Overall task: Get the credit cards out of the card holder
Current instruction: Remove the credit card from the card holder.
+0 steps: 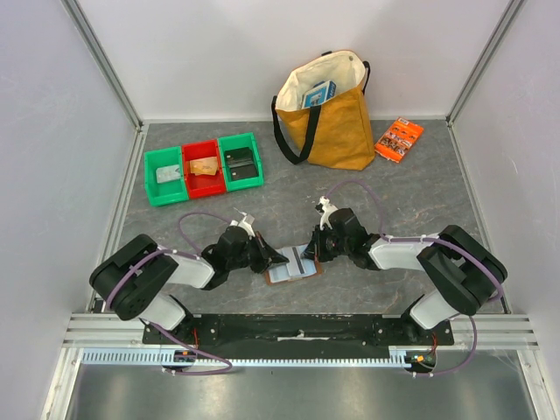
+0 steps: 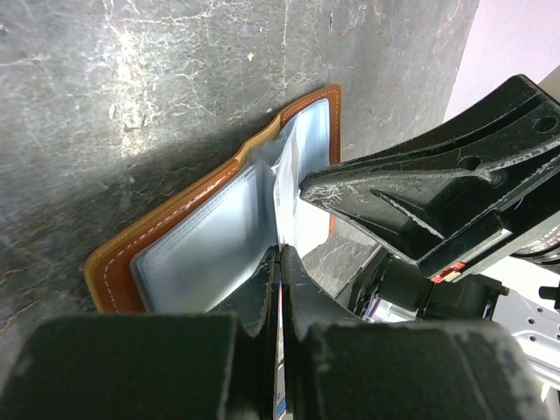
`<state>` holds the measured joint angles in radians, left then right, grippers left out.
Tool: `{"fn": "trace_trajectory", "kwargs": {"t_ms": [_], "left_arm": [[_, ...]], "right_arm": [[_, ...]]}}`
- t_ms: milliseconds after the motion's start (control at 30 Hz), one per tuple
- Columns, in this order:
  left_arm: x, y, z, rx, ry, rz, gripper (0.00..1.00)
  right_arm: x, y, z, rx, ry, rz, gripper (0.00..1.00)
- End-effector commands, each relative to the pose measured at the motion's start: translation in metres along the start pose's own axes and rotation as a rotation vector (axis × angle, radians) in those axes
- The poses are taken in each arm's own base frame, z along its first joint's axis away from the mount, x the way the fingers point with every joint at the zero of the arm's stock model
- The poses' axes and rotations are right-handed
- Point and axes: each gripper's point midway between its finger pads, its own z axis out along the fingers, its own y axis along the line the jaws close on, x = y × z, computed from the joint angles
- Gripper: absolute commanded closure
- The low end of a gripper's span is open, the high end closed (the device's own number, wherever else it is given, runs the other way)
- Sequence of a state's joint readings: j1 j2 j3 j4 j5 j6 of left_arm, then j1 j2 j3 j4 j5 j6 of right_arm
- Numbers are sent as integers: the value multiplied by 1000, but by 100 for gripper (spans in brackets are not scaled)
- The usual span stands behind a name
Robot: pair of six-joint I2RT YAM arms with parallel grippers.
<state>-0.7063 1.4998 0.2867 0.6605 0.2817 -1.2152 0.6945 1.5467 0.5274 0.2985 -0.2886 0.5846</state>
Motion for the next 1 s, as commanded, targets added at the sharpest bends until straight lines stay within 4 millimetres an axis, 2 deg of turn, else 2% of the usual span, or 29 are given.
{"fn": "trace_trajectory", "kwargs": {"t_ms": [0,233,500,667,833,967], "left_arm": [[0,6,-8,-15,-4,9,98],[0,13,-9,-49,-3,19,98],[-2,10,-6,-47,2,31,98],[-2,8,-6,-41,1,35,98],[-2,6,-5,-34,3,35,98],[-2,6,-6,-29,3,34,98]], "right_arm": [[42,-52,-6,213,132,21,100],[35,-47,-7,194,117,1,100],[-13,12,-15,-40,-35,-68,99],[-18,35,-11,-160,-36,-60,99],[-10,33,-2,-180,-13,-32,99],[1,17,4,-118,21,-2,100]]}}
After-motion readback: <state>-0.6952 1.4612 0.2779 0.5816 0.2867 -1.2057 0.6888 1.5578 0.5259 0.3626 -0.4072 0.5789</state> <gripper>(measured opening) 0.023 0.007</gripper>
